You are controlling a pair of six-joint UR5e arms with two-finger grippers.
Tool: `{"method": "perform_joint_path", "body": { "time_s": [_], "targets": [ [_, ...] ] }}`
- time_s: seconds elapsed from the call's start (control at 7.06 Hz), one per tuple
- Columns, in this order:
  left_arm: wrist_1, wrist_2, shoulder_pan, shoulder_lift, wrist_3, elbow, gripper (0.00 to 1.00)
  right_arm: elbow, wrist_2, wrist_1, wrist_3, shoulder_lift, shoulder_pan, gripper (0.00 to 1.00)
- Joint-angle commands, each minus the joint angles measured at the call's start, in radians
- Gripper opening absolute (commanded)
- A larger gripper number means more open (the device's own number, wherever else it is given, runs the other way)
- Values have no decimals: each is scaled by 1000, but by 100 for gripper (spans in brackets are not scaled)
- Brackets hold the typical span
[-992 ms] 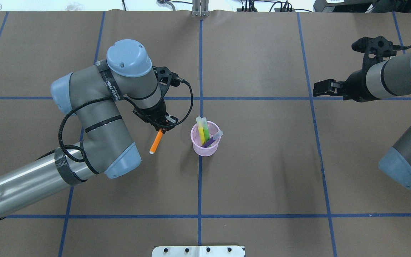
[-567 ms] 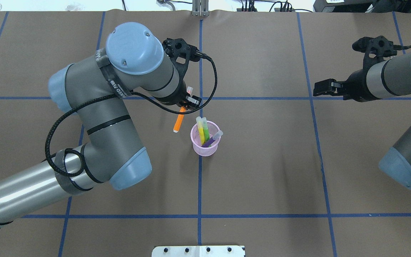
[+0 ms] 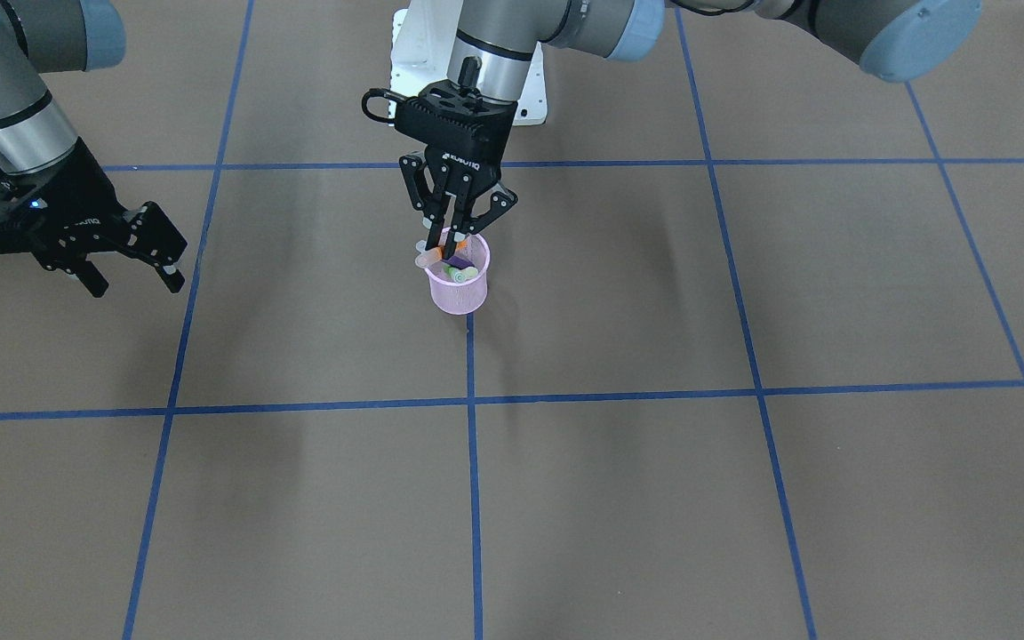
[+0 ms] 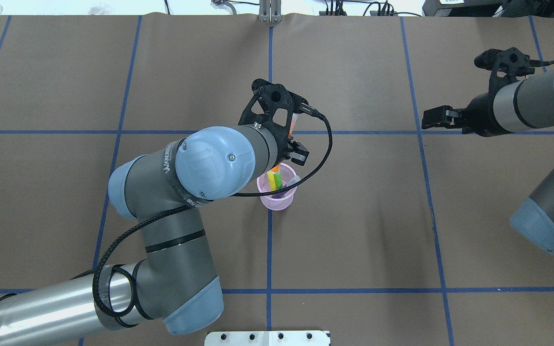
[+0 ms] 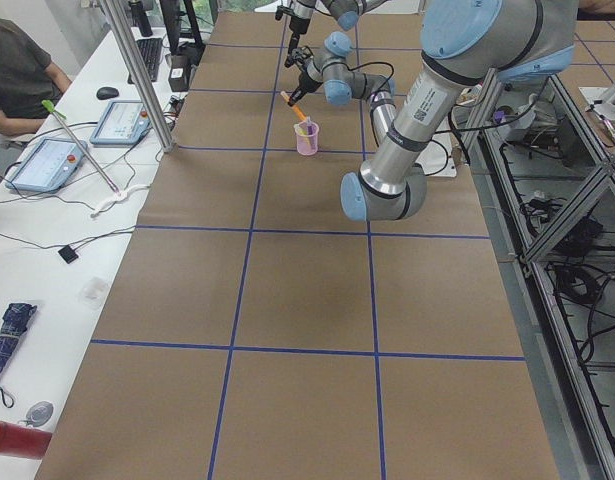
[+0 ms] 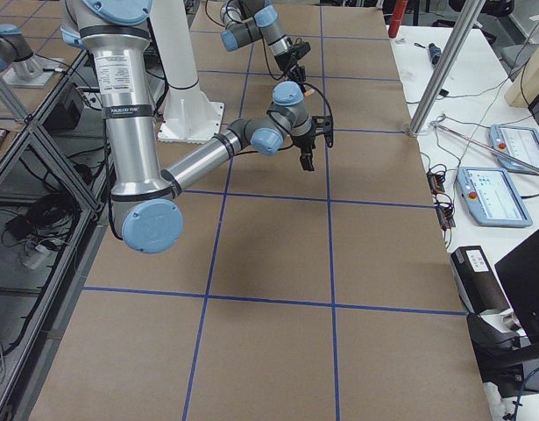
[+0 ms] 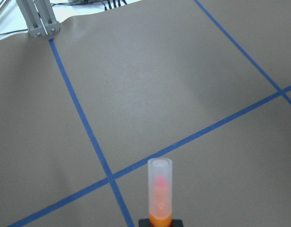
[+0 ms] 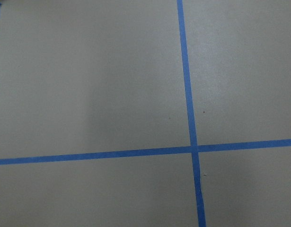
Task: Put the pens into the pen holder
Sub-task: 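Carry the orange marker over the cup and lower it in with the left gripper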
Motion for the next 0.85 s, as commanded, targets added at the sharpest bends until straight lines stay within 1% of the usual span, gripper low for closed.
{"method": "perform_joint_path", "body": {
  "time_s": [0.0,0.14,0.28,0.42,0.57,0.71],
  "targets": [
    [-7,24,22,3,0,0,0,-2,-1,-2,-1,-1,0,100],
    [-8,24,25,12,-1,-4,0,-2,-1,0,-1,-1,0,100],
    [-11,24,28,22,2,0,37,-2,-1,0,-1,-1,0,100],
    [-13,24,33,30,2,2,93,-1,-1,-2,1,0,0,100],
    [-34,24,33,30,-12,-3,100,-1,-1,0,1,0,0,100],
    [-80,28,33,32,-18,-4,100,-1,-1,0,1,0,0,100]
  ]
}}
